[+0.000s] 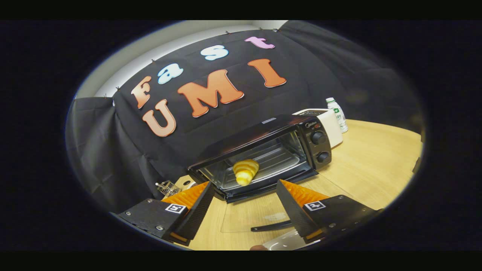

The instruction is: Open the toaster oven, put the food inside, and close the toaster oven door.

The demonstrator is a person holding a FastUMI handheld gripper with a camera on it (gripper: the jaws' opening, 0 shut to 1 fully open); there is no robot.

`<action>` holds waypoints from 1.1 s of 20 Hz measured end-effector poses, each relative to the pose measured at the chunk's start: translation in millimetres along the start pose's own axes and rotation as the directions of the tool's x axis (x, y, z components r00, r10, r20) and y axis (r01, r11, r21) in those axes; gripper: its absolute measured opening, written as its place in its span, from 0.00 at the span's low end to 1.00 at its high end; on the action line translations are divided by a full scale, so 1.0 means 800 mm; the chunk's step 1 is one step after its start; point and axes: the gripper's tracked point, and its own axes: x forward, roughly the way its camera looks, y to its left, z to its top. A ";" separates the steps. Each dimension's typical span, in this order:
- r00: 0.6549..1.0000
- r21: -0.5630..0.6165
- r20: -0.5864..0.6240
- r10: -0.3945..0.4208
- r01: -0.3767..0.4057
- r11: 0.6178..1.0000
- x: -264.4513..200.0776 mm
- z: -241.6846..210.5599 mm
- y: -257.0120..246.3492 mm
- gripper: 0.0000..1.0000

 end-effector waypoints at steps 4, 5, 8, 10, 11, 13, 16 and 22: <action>0.999 -0.075 -0.009 -0.041 0.040 0.996 -0.037 -0.020 -0.026 0.98; 0.999 -0.103 -0.014 -0.050 0.048 0.994 -0.044 -0.026 -0.033 0.98; 0.996 -0.196 -0.023 -0.087 0.080 0.977 -0.062 -0.042 -0.052 0.98; 0.995 -0.236 -0.032 -0.096 0.086 0.968 -0.069 -0.055 -0.059 0.98; 0.994 -0.254 -0.043 -0.098 0.084 0.964 -0.071 -0.063 -0.062 0.98; 0.991 -0.288 -0.065 -0.113 0.090 0.953 -0.072 -0.079 -0.067 0.98; 0.988 -0.320 -0.098 -0.119 0.082 0.944 -0.069 -0.100 -0.072 0.99; 0.977 -0.365 -0.162 -0.141 0.074 0.928 -0.053 -0.136 -0.088 0.99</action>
